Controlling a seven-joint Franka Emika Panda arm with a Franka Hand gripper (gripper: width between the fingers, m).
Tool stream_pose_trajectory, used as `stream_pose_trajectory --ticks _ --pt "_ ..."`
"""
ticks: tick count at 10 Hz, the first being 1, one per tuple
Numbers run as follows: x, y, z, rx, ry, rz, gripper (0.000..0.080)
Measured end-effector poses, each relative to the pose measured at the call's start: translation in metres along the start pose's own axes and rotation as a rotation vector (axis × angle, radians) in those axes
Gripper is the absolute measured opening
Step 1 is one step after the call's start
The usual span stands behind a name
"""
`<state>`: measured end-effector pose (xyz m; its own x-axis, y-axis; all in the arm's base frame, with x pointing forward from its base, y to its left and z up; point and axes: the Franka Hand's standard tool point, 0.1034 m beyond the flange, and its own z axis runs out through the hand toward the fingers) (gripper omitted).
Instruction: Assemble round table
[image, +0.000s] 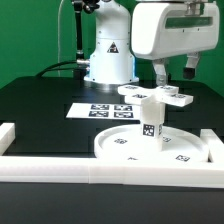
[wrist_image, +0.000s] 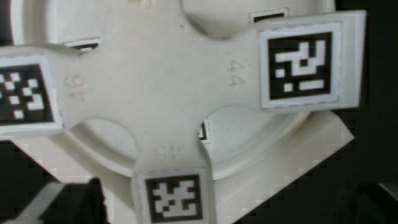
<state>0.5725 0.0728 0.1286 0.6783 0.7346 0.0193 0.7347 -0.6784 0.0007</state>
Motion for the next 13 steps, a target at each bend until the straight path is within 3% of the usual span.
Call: stream_pose_trajectory --ticks 5,11,13 --pt "-0.008 0.006 0.004 -0.015 -0.044 -0.551 0.0649" --pt "-0.016 0.014 0.005 -0.016 -0.068 -0.902 0.0649" --pt "-0.019 0.016 0.007 -0.012 -0.071 -0.908 0.0649"
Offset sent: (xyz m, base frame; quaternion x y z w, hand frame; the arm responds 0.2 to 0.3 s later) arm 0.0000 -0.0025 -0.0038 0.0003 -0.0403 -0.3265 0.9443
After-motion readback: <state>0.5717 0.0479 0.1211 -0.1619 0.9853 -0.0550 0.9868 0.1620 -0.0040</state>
